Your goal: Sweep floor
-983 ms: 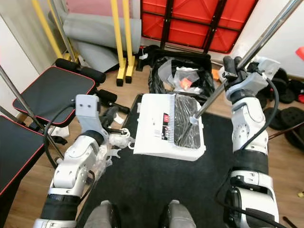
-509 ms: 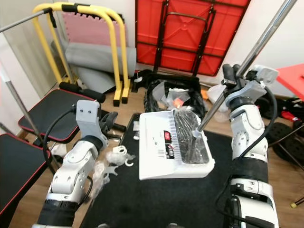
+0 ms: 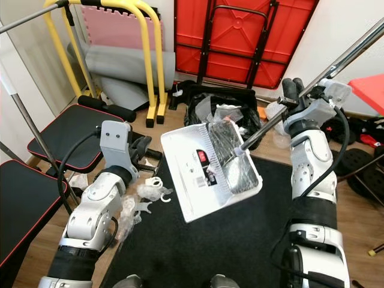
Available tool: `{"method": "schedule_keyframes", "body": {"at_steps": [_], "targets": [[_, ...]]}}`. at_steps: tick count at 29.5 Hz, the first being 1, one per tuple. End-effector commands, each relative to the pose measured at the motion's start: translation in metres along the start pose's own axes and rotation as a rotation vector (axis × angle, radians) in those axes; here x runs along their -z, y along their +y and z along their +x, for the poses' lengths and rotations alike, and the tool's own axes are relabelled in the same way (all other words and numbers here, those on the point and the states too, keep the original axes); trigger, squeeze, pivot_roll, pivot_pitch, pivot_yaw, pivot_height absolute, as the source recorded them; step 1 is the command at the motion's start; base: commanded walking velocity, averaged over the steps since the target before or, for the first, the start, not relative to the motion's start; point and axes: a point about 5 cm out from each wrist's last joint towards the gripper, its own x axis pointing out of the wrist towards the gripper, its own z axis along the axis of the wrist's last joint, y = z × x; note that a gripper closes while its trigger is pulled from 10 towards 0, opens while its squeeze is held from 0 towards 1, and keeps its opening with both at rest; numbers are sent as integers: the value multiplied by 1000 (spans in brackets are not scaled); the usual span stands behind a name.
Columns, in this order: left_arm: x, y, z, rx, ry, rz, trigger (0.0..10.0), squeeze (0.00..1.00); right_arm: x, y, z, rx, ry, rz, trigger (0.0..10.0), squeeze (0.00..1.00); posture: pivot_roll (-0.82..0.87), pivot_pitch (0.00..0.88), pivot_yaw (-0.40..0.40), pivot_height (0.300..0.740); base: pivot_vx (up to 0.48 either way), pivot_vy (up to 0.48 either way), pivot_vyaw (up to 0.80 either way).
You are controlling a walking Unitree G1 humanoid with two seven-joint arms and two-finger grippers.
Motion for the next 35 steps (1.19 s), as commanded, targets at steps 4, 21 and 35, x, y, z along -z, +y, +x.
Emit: {"method": "schedule_keyframes", "body": {"at_steps": [4,21,35], "targets": [[1,-8,1,67,-2,80,10000,0,-13,7,1,-8,-66,4,10000,0,-138,44,-165,740,0,0,0],[-1,-6,-1,92,-39,58,10000,0,6,0,-10,180,-32,45,10000,0,-140,43,-166,740,0,0,-471],[-3,-5,-3,113,-61,46,10000,0,9,5,-10,207,-25,42,10000,0,-144,52,-170,740,109,0,-678]]}}
